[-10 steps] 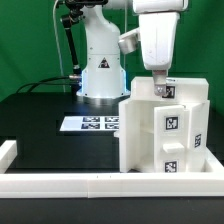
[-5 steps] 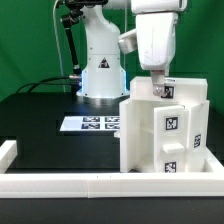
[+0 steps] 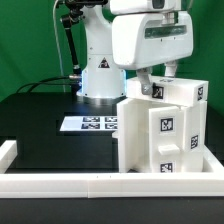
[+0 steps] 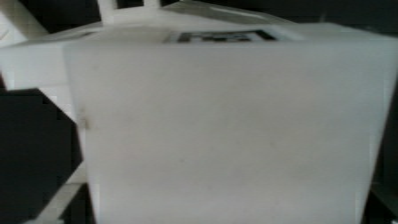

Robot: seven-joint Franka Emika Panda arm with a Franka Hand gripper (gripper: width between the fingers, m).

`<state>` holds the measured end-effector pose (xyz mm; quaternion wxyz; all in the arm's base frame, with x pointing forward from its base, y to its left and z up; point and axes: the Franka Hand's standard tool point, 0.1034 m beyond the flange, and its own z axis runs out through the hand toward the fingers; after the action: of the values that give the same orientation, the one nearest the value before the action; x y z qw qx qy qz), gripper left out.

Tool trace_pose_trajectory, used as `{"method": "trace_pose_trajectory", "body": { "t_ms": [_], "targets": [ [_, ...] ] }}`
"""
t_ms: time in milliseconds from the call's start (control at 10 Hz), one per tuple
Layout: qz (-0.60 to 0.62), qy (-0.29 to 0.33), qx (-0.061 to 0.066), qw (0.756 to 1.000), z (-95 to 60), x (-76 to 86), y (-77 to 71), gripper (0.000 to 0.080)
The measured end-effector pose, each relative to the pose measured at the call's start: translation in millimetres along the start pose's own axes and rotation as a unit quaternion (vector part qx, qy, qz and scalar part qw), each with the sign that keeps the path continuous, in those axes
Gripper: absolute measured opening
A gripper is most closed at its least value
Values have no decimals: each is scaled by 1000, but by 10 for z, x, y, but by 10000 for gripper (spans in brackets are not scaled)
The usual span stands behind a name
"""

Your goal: Assemble cabinet

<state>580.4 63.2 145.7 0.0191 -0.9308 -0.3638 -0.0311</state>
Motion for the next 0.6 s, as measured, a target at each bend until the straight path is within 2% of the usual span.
{"method": "trace_pose_trajectory", "body": {
  "t_ms": [600],
  "targets": [
    [180,-4,5,984,-7,1,-54,560]
  ]
}}
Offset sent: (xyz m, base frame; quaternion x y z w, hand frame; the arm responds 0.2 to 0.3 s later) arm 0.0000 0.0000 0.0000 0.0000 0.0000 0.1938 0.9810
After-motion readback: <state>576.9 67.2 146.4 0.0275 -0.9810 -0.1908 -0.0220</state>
